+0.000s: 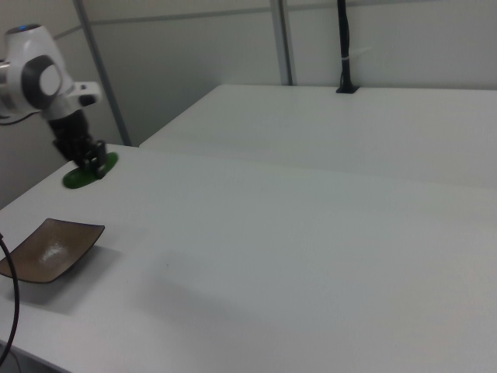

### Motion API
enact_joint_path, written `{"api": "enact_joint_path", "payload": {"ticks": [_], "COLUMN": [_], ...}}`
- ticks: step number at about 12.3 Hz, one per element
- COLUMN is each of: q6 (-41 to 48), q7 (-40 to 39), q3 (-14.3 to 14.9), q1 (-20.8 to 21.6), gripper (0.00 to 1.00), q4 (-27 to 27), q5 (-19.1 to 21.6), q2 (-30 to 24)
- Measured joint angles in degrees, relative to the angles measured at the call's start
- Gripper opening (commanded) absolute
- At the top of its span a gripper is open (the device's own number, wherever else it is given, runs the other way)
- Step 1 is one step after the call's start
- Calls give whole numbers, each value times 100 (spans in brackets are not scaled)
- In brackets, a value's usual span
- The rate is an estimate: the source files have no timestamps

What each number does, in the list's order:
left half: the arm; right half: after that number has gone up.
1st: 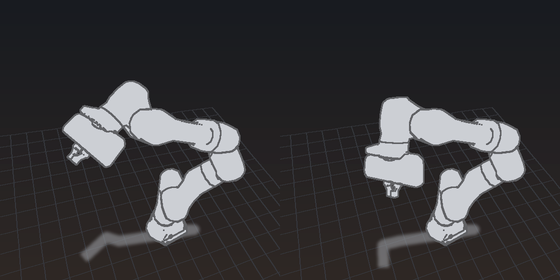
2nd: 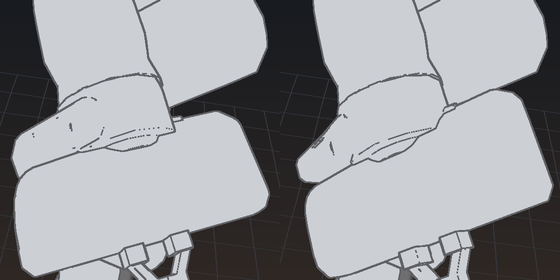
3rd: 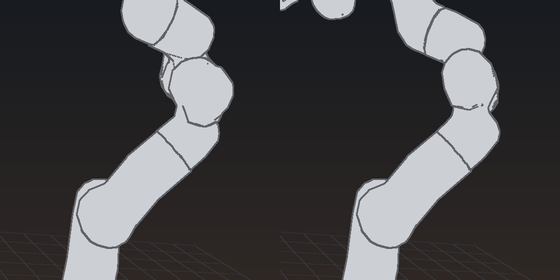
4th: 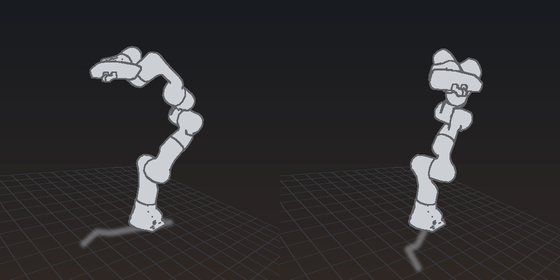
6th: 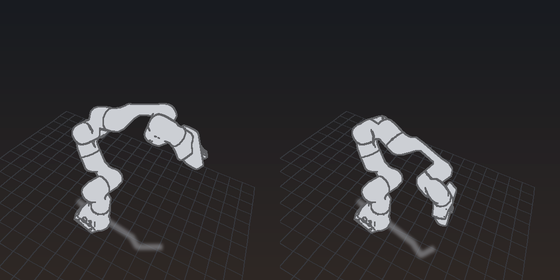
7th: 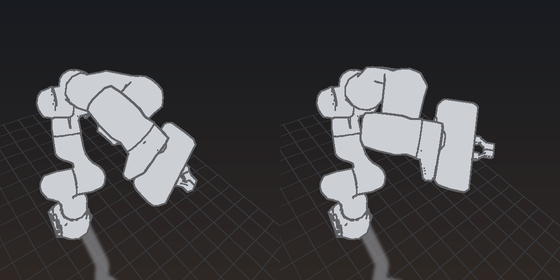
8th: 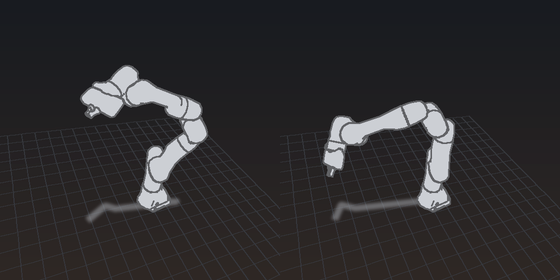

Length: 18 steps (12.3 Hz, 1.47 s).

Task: Cucumber placed on a ceramic plate
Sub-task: 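Carry the cucumber to the brown square plate and lower it on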

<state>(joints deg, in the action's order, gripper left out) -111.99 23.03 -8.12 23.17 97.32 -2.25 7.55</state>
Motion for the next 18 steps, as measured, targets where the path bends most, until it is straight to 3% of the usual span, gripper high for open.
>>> {"api": "enact_joint_path", "payload": {"ticks": [4, 8, 9, 12, 13, 14, 18], "q6": [0, -1, -3, -137, -219, -225, -210], "q7": [630, 1010, 1095, 1224, 1256, 1289, 1460], "q3": [-64, -133, -145, -152, -152, -151, -150], "q1": [807, 1397, 1491, 1561, 1545, 1529, 1509], "gripper": [1, 6, 13, 65, 90, 100, 100], "q4": [509, 710, 712, 713, 712, 709, 664], "q5": [0, -38, -52, -58, -58, -58, -59], "q2": [-38, 439, 595, 910, 965, 972, 927]}}
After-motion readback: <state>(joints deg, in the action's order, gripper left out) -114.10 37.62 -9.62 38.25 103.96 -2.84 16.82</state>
